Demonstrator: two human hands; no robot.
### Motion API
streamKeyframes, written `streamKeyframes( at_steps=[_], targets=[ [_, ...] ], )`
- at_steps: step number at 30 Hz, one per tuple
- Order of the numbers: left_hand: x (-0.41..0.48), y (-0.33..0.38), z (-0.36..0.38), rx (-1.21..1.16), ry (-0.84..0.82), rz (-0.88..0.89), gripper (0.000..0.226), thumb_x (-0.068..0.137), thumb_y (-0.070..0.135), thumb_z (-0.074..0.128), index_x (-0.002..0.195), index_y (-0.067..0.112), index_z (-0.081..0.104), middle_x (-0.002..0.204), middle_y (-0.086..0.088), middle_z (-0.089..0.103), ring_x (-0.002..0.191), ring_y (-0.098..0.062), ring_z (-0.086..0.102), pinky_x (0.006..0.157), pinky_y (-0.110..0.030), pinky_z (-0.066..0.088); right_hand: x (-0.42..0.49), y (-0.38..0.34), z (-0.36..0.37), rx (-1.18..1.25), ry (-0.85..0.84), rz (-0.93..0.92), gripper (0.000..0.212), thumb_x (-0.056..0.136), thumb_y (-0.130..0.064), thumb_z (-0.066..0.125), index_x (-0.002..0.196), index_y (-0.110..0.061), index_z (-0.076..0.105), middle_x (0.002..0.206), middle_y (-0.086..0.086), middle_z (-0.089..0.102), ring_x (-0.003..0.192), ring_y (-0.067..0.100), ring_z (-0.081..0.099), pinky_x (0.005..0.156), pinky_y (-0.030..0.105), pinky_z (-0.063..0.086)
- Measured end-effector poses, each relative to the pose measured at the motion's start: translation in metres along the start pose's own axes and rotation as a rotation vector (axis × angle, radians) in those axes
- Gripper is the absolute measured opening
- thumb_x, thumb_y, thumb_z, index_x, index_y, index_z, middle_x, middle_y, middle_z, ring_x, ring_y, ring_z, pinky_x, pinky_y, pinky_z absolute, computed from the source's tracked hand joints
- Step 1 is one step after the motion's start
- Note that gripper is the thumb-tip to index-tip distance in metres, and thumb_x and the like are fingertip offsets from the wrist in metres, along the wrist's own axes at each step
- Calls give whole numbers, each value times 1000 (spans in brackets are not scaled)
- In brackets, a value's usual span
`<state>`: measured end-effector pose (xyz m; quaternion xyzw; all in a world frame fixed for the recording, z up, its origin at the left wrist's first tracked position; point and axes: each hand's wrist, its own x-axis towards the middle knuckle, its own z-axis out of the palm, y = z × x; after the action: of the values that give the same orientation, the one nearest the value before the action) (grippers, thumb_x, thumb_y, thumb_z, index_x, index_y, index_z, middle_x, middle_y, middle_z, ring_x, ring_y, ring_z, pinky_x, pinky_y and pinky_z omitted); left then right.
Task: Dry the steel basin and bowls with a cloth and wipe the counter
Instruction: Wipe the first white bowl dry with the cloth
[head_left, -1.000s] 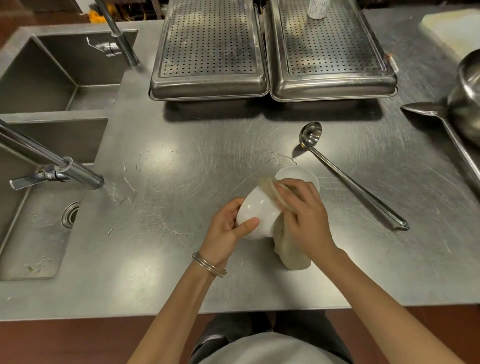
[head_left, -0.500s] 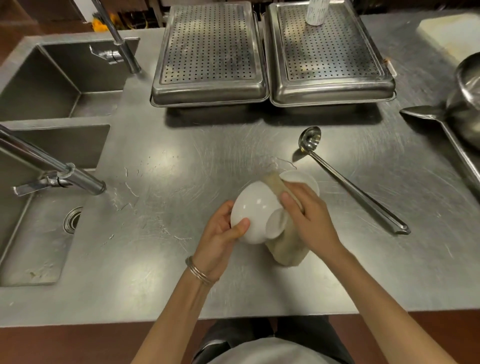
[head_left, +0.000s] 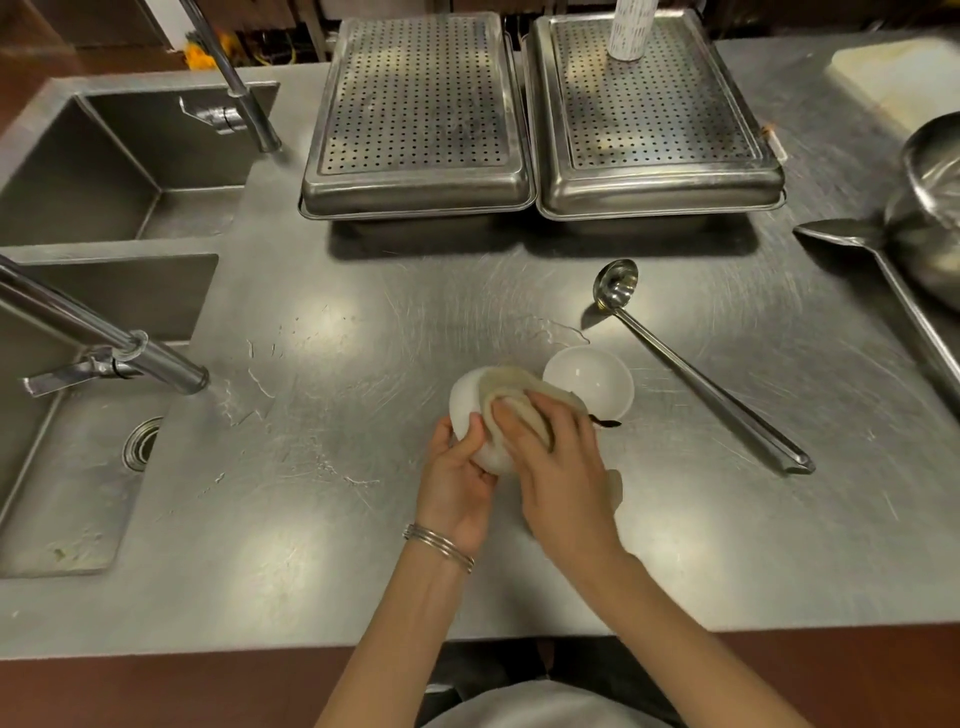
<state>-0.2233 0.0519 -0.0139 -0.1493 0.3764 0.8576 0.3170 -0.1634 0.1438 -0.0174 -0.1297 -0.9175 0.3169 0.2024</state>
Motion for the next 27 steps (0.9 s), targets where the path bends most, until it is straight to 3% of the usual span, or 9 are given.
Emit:
streamKeyframes(
  at_steps=[2,6,9,12,16,19,21,24,27],
  targets=[
    [3,4,1,-82,40,-42,45,82,19,53,125,4,49,119,-19,58,99,-26,62,78,-32,56,-20,-1,4,78,-24,76,29,89,-36,55,118,-40,53,121,-12,44,110,-6,41,80,-3,32],
    [8,15,-3,-173,54,-104,22,95,16,42,110,11,56,104,-10,66,93,-22,65,66,-34,59,-62,46,3,-27,-306,-39,75,71,-5,70,128,-43,42,116,0,49,103,21,49,75,16,44],
    [6,25,-3,-92,5,-55,24,94,15,42,114,13,55,107,-5,67,97,-17,64,69,-30,58,-45,49,-25,82,6,110,48,84,-20,39,128,-35,51,111,-1,56,101,16,55,89,9,38],
    [0,20,-1,1,-11,-57,38,84,17,50,122,13,51,118,-8,62,106,-21,60,69,-28,57,-13,33,-38,128,239,65,45,87,-14,36,128,-12,55,118,4,55,108,14,53,95,17,40],
    [0,8,1,-19,-36,-88,47,75,19,58,121,8,53,122,-14,60,111,-26,58,87,-34,53,-19,30,-3,-16,65,-69,47,89,-9,45,135,-13,42,135,16,50,121,28,49,100,36,42],
    [5,3,-7,80,-11,-65,50,76,18,57,124,8,50,121,-14,60,108,-26,59,84,-36,55,-34,54,-6,-98,-59,-86,46,84,-21,42,127,-10,51,114,15,64,96,32,64,73,42,56],
    [6,0,-17,164,-1,-41,43,74,16,59,117,10,53,113,-10,63,97,-20,64,73,-30,58,-28,68,-20,-281,-217,-65,44,80,-20,44,120,-12,60,100,11,68,85,34,65,63,36,56],
    [5,3,-29,426,-99,92,41,69,16,75,106,14,59,99,3,69,92,-11,63,69,-21,53,-11,83,-40,-531,-538,147,37,91,-17,46,127,-25,52,124,1,57,125,31,43,91,38,40],
    [7,8,-32,974,-327,355,32,66,38,67,94,23,61,90,20,65,82,4,58,71,-9,43,5,80,-60,-227,-334,284,26,94,-23,52,117,-23,63,117,1,63,118,24,52,91,34,42]
  ],
)
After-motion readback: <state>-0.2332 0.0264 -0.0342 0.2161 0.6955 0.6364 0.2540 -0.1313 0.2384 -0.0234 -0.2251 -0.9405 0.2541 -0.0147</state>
